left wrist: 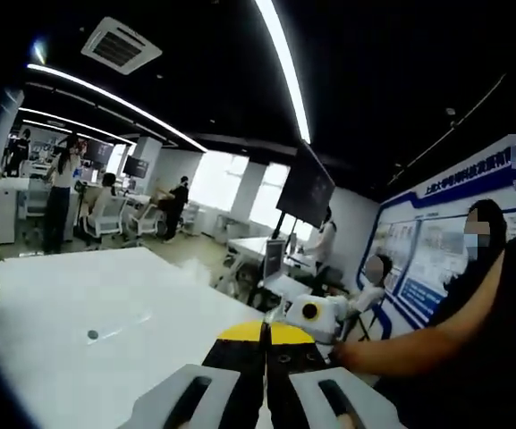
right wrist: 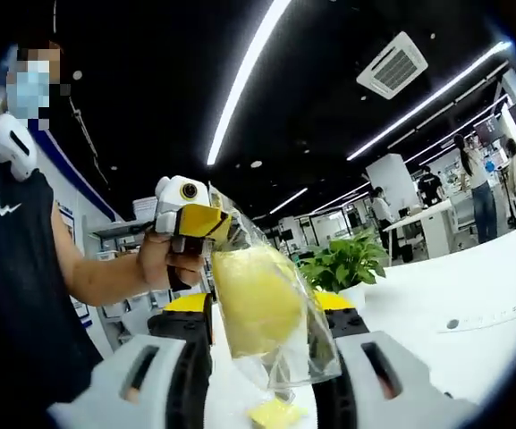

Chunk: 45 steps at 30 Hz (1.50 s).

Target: Compare the silicone blocks by pressing each to a similar depth, holding the contact briefly, and releasing to observe deformation and rebound differences across the visible hardness samples.

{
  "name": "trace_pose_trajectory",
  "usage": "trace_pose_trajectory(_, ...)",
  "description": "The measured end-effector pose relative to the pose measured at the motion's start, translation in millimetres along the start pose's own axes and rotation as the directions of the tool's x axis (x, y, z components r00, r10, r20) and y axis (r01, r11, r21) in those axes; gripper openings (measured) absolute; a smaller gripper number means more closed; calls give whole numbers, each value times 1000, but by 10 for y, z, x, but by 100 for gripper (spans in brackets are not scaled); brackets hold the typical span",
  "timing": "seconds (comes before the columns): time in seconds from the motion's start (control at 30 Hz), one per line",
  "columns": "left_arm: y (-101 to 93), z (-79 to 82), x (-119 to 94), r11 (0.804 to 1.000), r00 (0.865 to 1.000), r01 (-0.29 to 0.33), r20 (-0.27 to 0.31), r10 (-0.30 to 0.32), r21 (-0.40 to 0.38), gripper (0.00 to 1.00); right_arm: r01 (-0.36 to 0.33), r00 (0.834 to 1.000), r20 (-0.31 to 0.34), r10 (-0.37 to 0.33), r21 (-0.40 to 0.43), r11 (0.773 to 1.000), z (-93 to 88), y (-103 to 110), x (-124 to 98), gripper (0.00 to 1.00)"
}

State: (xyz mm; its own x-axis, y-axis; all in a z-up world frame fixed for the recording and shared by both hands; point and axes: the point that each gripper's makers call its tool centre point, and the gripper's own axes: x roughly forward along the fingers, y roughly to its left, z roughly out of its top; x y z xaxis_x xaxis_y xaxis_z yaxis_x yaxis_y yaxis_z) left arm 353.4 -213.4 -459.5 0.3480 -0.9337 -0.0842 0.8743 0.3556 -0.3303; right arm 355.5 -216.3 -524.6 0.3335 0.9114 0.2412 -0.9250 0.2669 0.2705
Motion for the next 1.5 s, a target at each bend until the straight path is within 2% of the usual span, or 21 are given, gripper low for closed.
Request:
trace_pose_trajectory(0.17,-8,18,-33,1000,1000,4,13,-5,14,0,-28,1000,-9,29,47,998,9,67,2,22)
trace_pose_trajectory(0.27,0,7,-45,984,999,3,36,-10,177,0,-37,998,-49,41,85,996,-12,101,5,16)
trace_pose_trajectory(0.33,-18,-22,-49,990,999,15,32,-20,139,0,-45,997,-65,51,81,996,-21,112,-11,14)
trace_pose_trajectory(0.6,-13,-37,-36,985,998,39,38,-46,170,0,-47,992,-110,55,73,996,-37,138,-39,11)
trace_pose_trajectory(0.7,2,-63,-33,983,998,37,36,-44,180,0,-62,988,-135,79,128,990,-84,149,-50,10)
trace_pose_trajectory(0.8,34,-104,-31,984,999,35,22,-40,172,0,-43,986,-152,62,120,992,-119,132,-51,10)
trace_pose_trajectory(0.9,62,-121,-27,984,999,20,28,-25,176,0,-38,984,-168,66,166,985,-149,133,-54,10)
trace_pose_trajectory(1.0,73,-129,-45,988,999,13,36,-18,154,0,-31,983,-173,62,175,984,-162,141,-42,9)
trace_pose_trajectory(1.1,65,-137,-77,994,999,32,36,-36,109,0,-43,981,-181,71,158,986,-177,171,-29,9)
trace_pose_trajectory(1.2,69,-189,-79,985,999,19,28,-24,169,1,-38,975,-211,75,172,984,-216,151,-25,8)
trace_pose_trajectory(1.33,81,-221,-59,986,1000,16,21,-19,165,2,-52,965,-245,93,167,985,-262,194,16,8)
trace_pose_trajectory(1.5,123,-202,-62,988,999,23,35,-29,152,3,-51,962,-255,98,185,981,-256,162,20,8)
